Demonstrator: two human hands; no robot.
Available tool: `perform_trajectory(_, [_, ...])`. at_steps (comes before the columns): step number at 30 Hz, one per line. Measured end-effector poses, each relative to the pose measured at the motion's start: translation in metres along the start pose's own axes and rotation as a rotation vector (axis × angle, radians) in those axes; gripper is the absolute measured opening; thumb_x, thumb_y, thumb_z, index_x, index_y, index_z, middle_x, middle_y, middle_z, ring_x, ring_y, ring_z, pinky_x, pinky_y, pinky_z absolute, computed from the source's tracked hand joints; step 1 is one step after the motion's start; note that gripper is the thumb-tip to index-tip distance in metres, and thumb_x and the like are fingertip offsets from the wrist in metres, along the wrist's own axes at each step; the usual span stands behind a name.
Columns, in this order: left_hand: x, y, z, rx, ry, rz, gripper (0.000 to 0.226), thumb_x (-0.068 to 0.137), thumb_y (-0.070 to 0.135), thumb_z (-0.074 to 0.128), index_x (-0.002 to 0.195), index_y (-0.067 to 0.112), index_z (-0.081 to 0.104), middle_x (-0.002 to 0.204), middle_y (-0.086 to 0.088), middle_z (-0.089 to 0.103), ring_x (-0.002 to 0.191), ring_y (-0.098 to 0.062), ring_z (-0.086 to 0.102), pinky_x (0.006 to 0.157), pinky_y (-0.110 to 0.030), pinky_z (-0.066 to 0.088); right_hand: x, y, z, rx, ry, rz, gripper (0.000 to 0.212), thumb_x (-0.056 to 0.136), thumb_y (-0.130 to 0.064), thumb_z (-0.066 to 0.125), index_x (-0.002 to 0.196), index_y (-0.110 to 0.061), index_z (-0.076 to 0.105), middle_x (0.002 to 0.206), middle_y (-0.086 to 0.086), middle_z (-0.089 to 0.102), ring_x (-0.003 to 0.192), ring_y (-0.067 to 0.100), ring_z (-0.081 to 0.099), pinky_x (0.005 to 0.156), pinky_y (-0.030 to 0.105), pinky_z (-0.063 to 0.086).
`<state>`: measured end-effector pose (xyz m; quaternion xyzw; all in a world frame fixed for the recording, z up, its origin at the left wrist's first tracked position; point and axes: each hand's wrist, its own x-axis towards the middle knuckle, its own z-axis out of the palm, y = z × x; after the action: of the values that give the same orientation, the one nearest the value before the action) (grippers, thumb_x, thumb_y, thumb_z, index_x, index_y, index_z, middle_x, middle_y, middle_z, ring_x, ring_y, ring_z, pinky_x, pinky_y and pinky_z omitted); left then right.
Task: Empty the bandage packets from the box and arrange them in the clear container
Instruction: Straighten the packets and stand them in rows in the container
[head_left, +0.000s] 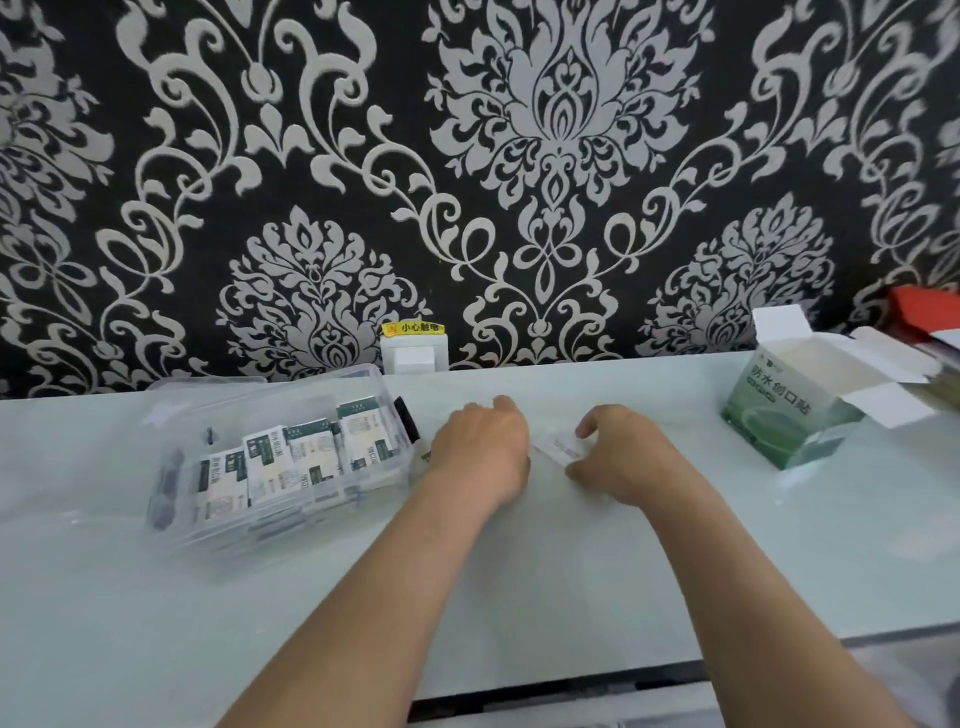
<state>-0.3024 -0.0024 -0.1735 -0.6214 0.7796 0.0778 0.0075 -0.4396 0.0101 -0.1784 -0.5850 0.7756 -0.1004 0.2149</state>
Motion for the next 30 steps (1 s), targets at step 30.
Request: perform_trajectory(30, [-0.007, 0.015, -0.012, -1.038, 0.196, 0.119, 0.025, 0.097, 0.009, 0.05, 0.096, 0.026, 0.069, 0.084, 0.004, 0.062, 0.066, -0.009, 0.066, 0.076, -0.036, 0.06, -0.018, 0.013, -0.022, 0.67, -0.068, -0.295, 0.024, 0.081, -0.015, 0.076, 0.104, -0.019, 0.068, 0.066, -0.002, 0.067, 0.056, 0.009, 0.058, 0.061, 0.02, 0.047])
